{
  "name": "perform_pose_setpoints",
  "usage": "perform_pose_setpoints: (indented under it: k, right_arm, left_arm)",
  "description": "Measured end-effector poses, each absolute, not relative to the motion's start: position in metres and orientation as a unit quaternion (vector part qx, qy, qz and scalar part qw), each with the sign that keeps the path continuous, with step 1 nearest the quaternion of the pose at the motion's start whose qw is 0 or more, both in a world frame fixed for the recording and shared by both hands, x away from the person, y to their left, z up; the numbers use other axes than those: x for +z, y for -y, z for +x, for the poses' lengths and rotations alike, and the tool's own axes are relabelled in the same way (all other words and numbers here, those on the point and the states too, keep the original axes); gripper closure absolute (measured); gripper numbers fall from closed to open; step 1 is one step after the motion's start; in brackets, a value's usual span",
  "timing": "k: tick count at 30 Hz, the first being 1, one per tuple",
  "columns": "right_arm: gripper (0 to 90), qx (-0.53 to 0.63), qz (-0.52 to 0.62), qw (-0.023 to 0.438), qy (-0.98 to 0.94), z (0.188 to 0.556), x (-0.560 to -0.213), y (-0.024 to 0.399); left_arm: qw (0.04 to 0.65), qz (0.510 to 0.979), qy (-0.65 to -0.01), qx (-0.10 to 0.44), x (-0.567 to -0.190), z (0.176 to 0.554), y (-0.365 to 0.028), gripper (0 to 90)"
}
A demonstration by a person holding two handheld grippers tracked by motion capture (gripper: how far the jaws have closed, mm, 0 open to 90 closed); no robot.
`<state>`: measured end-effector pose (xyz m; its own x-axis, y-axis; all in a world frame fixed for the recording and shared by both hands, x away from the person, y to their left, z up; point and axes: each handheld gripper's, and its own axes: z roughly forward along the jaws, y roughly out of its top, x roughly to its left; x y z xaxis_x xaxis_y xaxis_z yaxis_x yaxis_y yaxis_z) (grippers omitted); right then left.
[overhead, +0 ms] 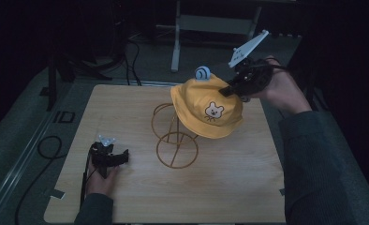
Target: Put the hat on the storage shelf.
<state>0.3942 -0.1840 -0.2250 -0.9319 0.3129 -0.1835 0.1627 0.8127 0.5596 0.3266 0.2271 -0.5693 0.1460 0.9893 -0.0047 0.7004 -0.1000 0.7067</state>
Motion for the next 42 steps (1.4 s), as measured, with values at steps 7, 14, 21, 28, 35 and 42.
perform_pose_setpoints:
  k: [7,14,21,28,35,42]
  right_arm:
    - [77.8,0.275,0.116,0.136,-0.945,0.394,-0.226,0.167]
    - [77.8,0.273,0.109,0.133,-0.946,0.396,-0.225,0.15]
    - [77.8,0.27,0.095,0.131,-0.949,0.394,-0.224,0.132]
    - [77.8,0.261,0.081,0.129,-0.953,0.392,-0.225,0.117]
    - [77.5,0.236,0.074,0.121,-0.961,0.396,-0.238,0.097]
    - [77.0,0.229,0.068,0.114,-0.964,0.398,-0.248,0.082]
  left_arm:
    - [0.29,0.7,-0.604,0.248,-0.569,0.327,-0.227,13.6]
    - [0.29,0.7,-0.604,0.248,-0.569,0.327,-0.227,13.6]
    - [0.29,0.7,-0.604,0.247,-0.569,0.327,-0.227,13.6]
    - [0.29,0.7,-0.604,0.247,-0.569,0.327,-0.227,13.6]
    - [0.29,0.7,-0.604,0.247,-0.569,0.327,-0.227,13.6]
    - [0.291,0.7,-0.604,0.247,-0.569,0.327,-0.227,13.6]
